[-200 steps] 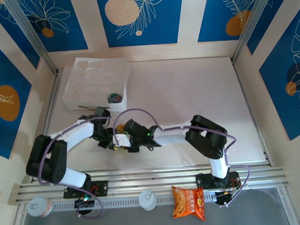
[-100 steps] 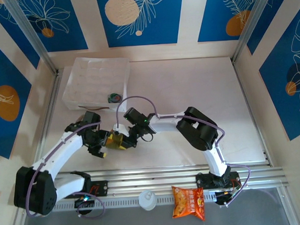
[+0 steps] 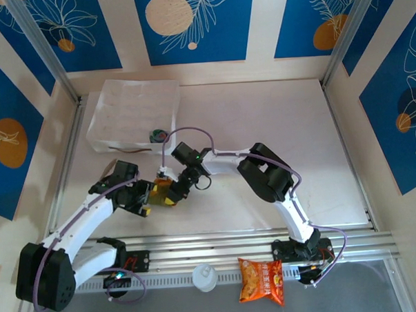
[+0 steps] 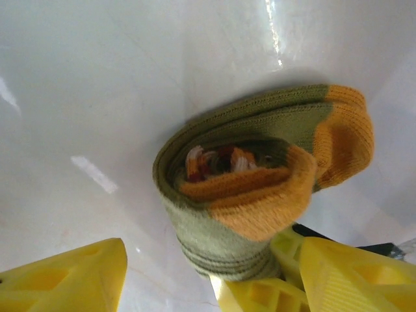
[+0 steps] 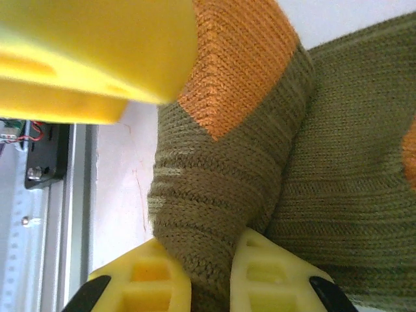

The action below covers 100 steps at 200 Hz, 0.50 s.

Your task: Roll the socks

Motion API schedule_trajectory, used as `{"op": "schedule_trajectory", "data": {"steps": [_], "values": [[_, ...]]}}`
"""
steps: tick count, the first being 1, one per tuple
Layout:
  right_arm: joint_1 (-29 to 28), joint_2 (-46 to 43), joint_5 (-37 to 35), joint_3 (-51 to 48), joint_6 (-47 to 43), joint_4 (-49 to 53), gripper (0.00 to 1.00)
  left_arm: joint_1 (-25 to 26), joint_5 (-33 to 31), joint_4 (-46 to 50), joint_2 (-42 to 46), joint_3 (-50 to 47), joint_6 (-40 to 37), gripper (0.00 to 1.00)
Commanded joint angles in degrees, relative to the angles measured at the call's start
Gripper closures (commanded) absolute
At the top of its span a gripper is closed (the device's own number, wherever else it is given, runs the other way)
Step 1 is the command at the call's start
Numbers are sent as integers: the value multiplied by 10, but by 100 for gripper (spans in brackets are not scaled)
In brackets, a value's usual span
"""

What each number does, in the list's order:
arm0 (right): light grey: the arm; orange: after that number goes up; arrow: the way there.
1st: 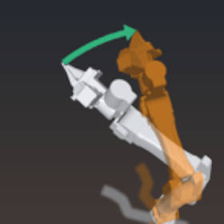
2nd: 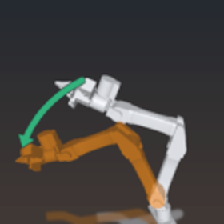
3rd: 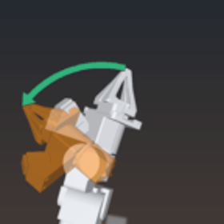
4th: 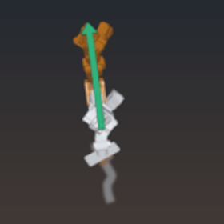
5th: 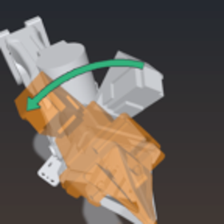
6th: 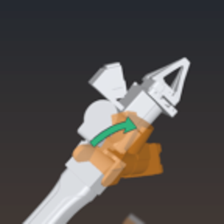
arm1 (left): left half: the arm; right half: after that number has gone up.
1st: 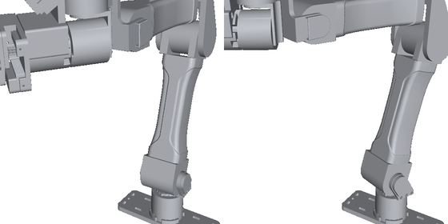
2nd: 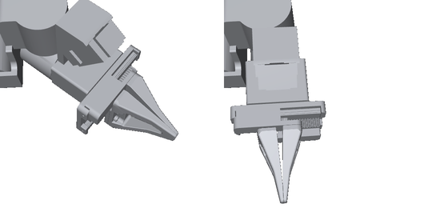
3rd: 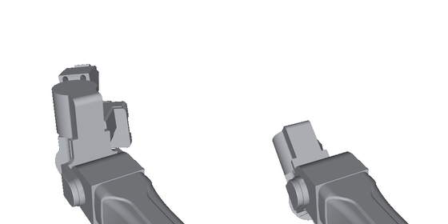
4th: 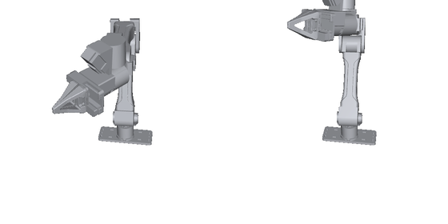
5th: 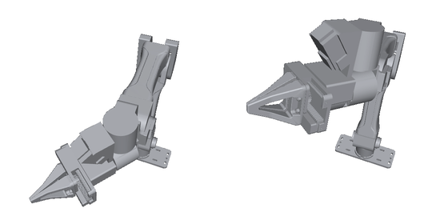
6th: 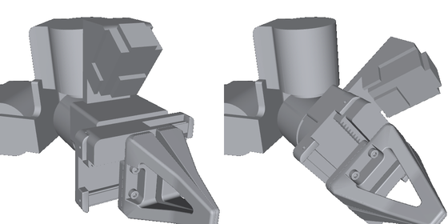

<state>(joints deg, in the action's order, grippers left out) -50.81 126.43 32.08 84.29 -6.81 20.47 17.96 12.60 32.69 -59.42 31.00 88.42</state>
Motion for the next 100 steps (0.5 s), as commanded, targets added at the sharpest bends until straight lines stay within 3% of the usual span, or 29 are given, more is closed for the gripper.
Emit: {"op": "schedule_trajectory", "data": {"steps": [1, 37, 56, 80, 100], "values": [[7, 81, -57, -16, 44, 147, 100, 18, 12, -65, -6, -24, 10, 35], [15, 94, -26, 15, 51, 171, 100, 30, -3, -76, -34, -57, 3, 37], [15, 87, -25, 20, 51, 170, 99, 30, -15, -74, -69, -77, -3, 46], [9, 45, -51, -10, 31, 130, 72, 30, -22, -19, -109, -98, 14, 67], [-1, -47, -96, -101, 2, 18, 57, 30, -23, 36, -115, -111, 30, 79]]}}
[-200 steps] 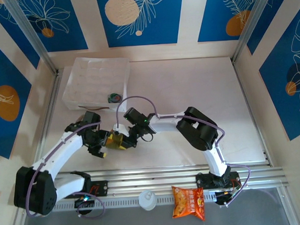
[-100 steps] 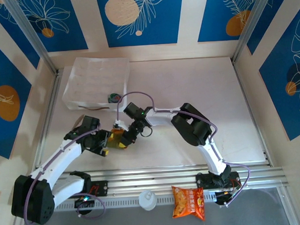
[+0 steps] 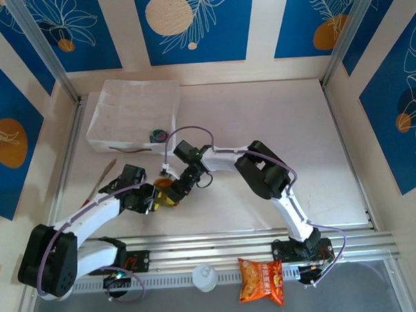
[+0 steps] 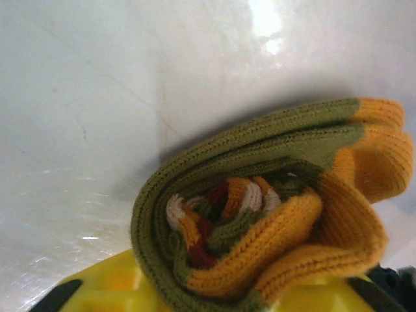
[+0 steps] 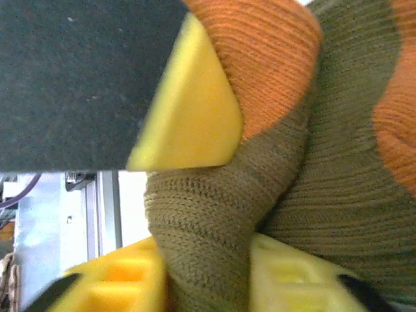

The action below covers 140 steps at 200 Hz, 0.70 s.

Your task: Roll the socks

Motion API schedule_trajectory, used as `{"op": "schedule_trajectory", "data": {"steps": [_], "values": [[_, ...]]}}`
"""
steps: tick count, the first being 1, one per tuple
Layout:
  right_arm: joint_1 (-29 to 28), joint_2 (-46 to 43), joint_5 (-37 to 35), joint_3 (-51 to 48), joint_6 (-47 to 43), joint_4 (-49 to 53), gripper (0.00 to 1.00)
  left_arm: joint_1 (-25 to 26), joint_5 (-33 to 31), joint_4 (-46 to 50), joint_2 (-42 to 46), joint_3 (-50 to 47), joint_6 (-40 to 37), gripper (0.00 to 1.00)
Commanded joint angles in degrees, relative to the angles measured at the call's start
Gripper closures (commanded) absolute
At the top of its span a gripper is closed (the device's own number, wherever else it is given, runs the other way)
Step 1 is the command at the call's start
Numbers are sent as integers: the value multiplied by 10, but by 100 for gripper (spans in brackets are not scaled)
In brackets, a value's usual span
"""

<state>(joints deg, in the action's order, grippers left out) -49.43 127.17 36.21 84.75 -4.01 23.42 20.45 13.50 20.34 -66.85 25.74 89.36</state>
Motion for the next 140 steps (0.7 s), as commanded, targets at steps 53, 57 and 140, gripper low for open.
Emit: {"op": "schedule_trajectory", "data": {"steps": [53, 57, 140], "values": [[-89, -300, -443, -333, -236, -320, 19, -10, -24, 225, -51, -50, 11, 91], [-90, -301, -452, -323, -247, -305, 10, -11, -24, 230, -55, -46, 8, 91], [-155, -228, -493, -245, -389, -307, 2, -46, -3, 275, -180, 45, -50, 94]]}}
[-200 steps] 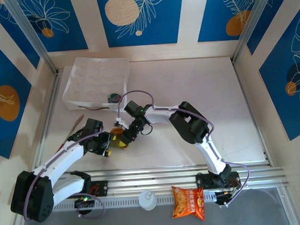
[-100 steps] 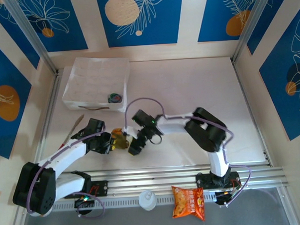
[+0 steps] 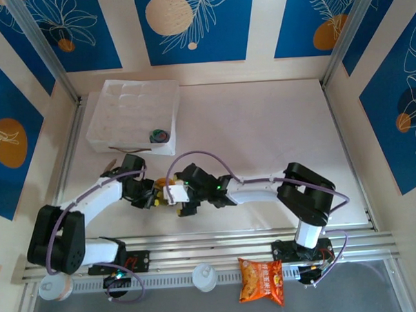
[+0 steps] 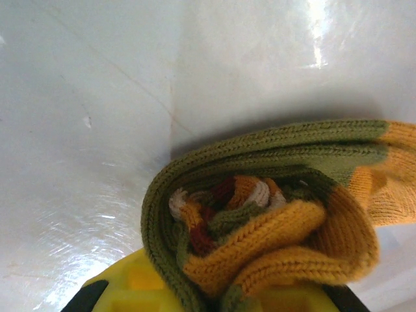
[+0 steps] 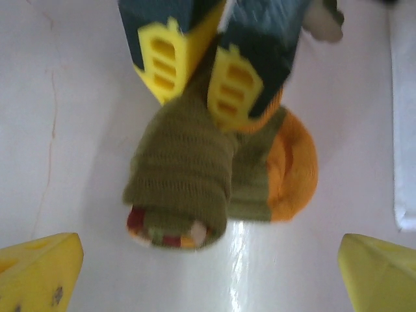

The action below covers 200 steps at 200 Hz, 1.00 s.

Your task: Roll the socks

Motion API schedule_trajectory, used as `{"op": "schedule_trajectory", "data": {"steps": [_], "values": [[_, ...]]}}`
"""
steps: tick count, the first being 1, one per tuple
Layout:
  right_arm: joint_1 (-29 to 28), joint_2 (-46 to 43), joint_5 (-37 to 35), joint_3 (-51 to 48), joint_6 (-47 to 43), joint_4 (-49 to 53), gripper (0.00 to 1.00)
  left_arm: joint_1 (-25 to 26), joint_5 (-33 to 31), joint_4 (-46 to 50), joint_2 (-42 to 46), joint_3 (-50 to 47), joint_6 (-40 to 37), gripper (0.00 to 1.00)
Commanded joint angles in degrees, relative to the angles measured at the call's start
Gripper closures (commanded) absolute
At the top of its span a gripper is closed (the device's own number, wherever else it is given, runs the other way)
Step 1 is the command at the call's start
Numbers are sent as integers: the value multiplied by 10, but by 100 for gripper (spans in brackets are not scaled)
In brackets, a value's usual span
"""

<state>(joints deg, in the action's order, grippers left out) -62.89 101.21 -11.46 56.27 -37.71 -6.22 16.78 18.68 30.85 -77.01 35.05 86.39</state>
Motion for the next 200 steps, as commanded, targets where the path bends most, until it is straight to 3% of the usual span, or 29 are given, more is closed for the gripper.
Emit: {"op": "schedule_trajectory", "data": {"steps": [1, 21, 43, 71, 104, 137, 146, 159, 180, 200], "values": [[-21, 32, -16, 42, -53, -11, 2, -10, -55, 169, -80, -47, -20, 94], [-26, 54, 5, 72, -52, 19, 8, -21, -48, 160, -106, -37, -31, 94], [-26, 86, 0, 90, -35, 46, 22, -30, -51, 166, -130, -16, -48, 94], [-16, 119, -23, 95, 10, 53, 52, -31, -52, 172, -138, 4, -60, 95], [0, 140, -31, 98, 64, 69, 57, -32, -59, 177, -120, 14, -64, 95], [6, 142, -13, 100, 91, 86, 87, -32, -54, 175, -113, 27, -71, 94], [7, 142, -5, 100, 100, 93, 100, -32, -52, 168, -101, 29, -70, 90], [13, 142, 12, 99, 118, 108, 100, -32, -51, 160, -72, 32, -65, 80], [25, 150, 60, 107, 155, 153, 100, -32, -65, 177, -6, 48, -53, 49], [42, 175, 121, 122, 203, 201, 100, -35, -92, 233, 52, 72, -45, 31]]}}
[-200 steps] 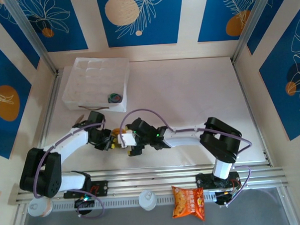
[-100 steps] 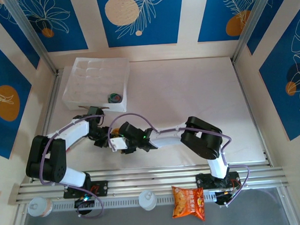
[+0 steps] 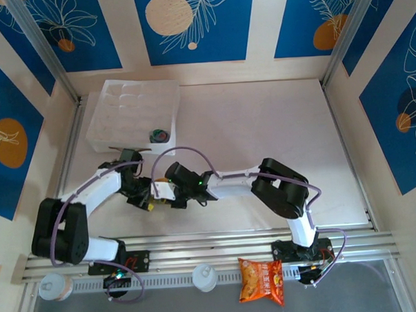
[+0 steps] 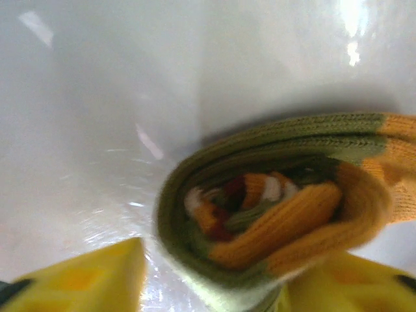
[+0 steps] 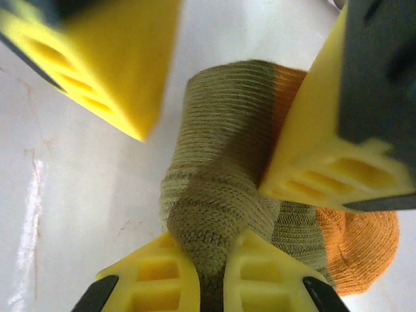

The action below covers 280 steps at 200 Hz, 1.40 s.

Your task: Roll the socks

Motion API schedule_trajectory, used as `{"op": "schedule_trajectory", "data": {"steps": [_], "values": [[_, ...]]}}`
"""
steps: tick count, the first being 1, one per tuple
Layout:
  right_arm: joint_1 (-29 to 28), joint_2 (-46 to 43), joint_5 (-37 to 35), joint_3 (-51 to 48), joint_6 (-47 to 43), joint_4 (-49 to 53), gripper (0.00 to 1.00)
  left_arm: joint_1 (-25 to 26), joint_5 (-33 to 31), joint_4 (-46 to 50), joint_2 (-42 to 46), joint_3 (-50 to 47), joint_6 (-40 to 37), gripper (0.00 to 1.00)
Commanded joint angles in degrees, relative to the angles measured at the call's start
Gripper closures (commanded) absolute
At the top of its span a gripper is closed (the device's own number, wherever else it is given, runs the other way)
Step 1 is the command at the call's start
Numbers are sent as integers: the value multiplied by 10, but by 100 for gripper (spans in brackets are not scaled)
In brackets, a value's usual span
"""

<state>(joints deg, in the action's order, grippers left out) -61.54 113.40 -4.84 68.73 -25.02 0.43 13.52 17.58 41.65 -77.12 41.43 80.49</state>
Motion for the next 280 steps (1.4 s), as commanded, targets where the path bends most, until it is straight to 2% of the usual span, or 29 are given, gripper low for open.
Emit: {"op": "schedule_trajectory", "data": {"steps": [1, 25, 56, 79, 128, 182, 192, 210, 239, 255, 280], "values": [[30, 54, 59, -2, 78, 137, 100, -3, -82, 127, 56, 9, 15, 30], [52, 99, 141, 23, 143, 184, 100, -9, -99, 170, 105, 15, 23, 21], [64, 130, 189, 35, 187, 212, 100, -14, -114, 190, 136, 26, 19, 21], [77, 153, 238, 48, 216, 228, 100, -14, -83, 87, 168, 2, 3, 30], [113, 205, 361, 94, 278, 267, 100, 5, -10, -91, 159, -66, -7, 30], [129, 229, 414, 124, 307, 287, 100, 46, -40, -180, 77, -92, 0, 30], [130, 231, 417, 130, 311, 290, 100, 52, -44, -181, 52, -96, -3, 34], [131, 220, 407, 129, 310, 285, 100, 67, -47, -137, 11, -102, -1, 52], [125, 160, 366, 90, 287, 239, 100, 79, -52, -58, -22, -119, 16, 76], [119, 124, 347, 66, 263, 216, 90, 79, -47, -24, -37, -124, 24, 93], [94, 48, 270, 8, 193, 160, 65, 79, -39, 1, -74, -108, 18, 97]]}}
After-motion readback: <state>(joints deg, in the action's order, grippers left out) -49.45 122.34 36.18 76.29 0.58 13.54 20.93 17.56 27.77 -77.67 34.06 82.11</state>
